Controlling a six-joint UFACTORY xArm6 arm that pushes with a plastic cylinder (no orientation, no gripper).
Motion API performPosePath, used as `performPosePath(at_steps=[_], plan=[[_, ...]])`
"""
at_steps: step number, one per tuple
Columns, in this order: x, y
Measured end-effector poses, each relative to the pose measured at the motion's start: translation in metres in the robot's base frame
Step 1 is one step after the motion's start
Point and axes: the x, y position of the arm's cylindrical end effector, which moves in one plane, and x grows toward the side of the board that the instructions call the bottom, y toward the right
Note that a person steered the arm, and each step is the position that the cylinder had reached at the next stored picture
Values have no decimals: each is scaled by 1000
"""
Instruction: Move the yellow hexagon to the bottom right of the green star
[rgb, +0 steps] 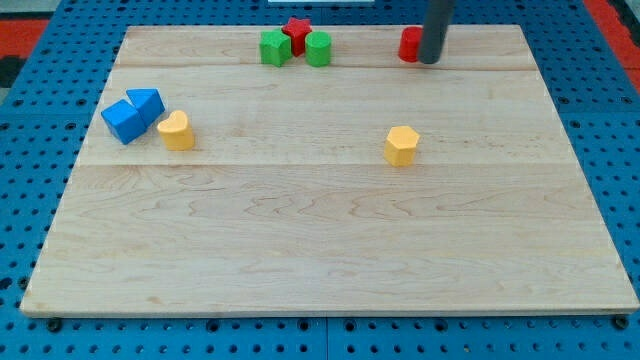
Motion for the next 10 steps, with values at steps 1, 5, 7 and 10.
performPosePath(at_steps=[1, 5, 7, 10], plan=[[-29, 47], [-3, -86], [83, 48], [141, -113]])
